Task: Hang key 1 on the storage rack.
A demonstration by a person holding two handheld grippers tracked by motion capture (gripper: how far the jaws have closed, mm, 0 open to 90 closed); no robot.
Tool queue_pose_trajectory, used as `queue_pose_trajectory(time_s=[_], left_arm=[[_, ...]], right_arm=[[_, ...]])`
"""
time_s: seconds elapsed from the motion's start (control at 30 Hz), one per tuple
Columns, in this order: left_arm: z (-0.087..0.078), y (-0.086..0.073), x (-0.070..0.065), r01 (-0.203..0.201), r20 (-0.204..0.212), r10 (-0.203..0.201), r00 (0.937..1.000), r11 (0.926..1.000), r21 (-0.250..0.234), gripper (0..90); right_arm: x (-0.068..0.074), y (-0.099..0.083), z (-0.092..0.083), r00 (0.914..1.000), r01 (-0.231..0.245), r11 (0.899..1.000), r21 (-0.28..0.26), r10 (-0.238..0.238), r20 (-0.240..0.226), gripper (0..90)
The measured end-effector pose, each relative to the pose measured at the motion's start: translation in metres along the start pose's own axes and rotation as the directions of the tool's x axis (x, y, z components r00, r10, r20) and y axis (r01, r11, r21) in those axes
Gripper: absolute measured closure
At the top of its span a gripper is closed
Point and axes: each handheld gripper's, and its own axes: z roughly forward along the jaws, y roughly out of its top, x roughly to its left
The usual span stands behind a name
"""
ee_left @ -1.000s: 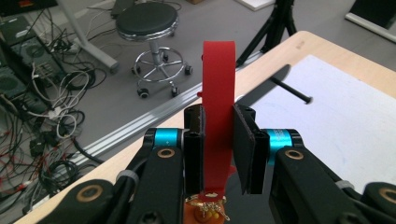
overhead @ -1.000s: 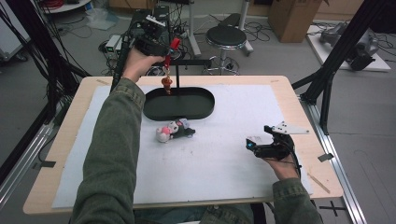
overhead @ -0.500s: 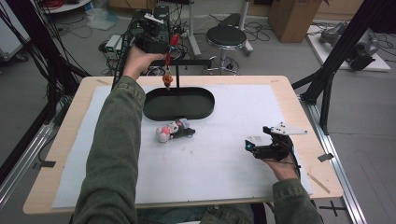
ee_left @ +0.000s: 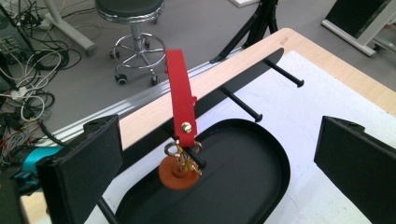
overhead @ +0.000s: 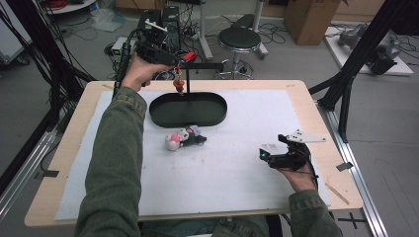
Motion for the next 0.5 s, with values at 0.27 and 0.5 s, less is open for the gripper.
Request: queue_pose_trajectory(time_s=[0.27, 0.5], left_arm=[[-0.005, -0.012, -0.007, -0.017, 0.007, 0.017, 0.9998, 0.9997, 0.020, 1.7], [-0.011, -0.027, -0.011, -0.011, 0.036, 0.010, 0.9993, 0.9999, 0.013, 1.7]], right_arm=[[0.001, 0.001, 0.000, 1.0000, -0.004, 1.000, 0.002, 0.004, -0.006, 0.6], [0.002, 0.000, 0.000, 1.0000, 0.002, 1.000, 0.007, -0.002, -0.007, 0.6]])
